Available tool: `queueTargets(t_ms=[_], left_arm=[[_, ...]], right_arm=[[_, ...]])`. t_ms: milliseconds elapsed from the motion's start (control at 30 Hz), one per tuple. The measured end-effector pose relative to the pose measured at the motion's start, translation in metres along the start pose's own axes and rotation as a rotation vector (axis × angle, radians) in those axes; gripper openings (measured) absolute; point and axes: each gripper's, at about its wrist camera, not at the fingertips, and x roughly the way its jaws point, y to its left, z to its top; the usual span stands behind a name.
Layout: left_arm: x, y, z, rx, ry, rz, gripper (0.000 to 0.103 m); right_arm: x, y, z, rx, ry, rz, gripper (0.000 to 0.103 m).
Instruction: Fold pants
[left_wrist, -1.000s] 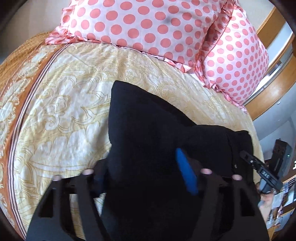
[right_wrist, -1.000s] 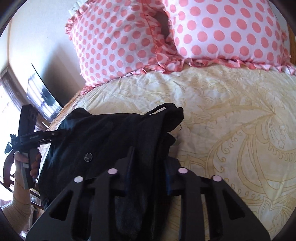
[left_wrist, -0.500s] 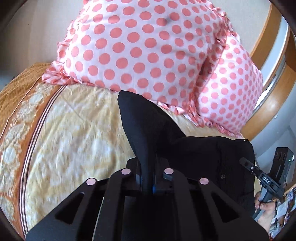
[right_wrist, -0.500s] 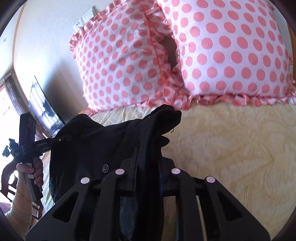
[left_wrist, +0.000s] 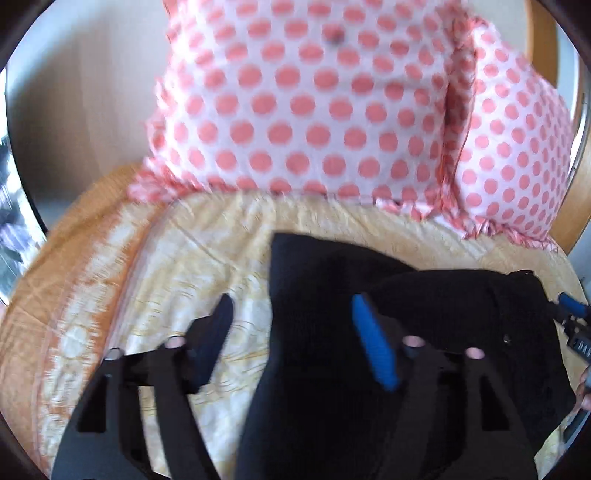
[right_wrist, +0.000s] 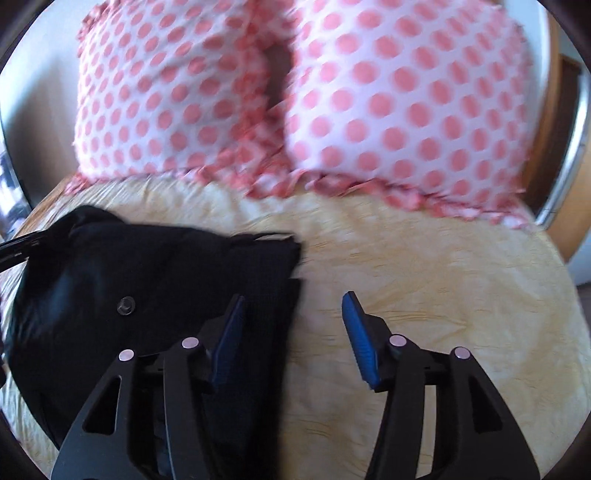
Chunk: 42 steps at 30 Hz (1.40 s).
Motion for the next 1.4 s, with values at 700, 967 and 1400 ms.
queueTargets(t_ms=[700, 967, 1400], left_arm=[[-0.063, -0.042, -0.1, 0.112, 0.093, -0.195, 0.101], [-0.114, -0.019, -0.155, 0.08, -0.009, -0.008, 0.101], [-0.104, -0.014, -0.179, 0.076, 0.012, 0.027, 0.101]], right_arm=[[-0.066, 0.046, -0.082, -0.009, -0.014, 0.23, 0.102], [-0.096, 0.06, -0.14, 0.07, -0.053, 0.221, 0.102], [-0.09, 0.1, -0.165, 0.013, -0.035, 0.146, 0.102]])
